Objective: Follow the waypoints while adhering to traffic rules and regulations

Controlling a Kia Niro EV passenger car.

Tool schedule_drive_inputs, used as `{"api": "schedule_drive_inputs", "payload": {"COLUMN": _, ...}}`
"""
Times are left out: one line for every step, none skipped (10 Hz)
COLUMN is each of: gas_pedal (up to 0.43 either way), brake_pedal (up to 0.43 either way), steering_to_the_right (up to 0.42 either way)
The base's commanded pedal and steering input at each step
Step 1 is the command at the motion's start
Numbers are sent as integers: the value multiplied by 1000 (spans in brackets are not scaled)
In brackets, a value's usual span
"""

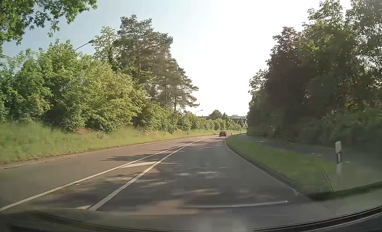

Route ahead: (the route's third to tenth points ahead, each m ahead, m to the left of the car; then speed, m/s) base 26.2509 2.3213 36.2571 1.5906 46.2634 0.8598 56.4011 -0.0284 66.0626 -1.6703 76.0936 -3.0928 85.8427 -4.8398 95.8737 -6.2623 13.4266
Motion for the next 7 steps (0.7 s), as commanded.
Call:
{"api": "schedule_drive_inputs", "payload": {"gas_pedal": 28, "brake_pedal": 30, "steering_to_the_right": 9}}
{"api": "schedule_drive_inputs", "payload": {"gas_pedal": 28, "brake_pedal": 30, "steering_to_the_right": 10}}
{"api": "schedule_drive_inputs", "payload": {"gas_pedal": 28, "brake_pedal": 30, "steering_to_the_right": 11}}
{"api": "schedule_drive_inputs", "payload": {"gas_pedal": 28, "brake_pedal": 30, "steering_to_the_right": 11}}
{"api": "schedule_drive_inputs", "payload": {"gas_pedal": 28, "brake_pedal": 30, "steering_to_the_right": 11}}
{"api": "schedule_drive_inputs", "payload": {"gas_pedal": 28, "brake_pedal": 24, "steering_to_the_right": 11}}
{"api": "schedule_drive_inputs", "payload": {"gas_pedal": 28, "brake_pedal": 30, "steering_to_the_right": 11}}
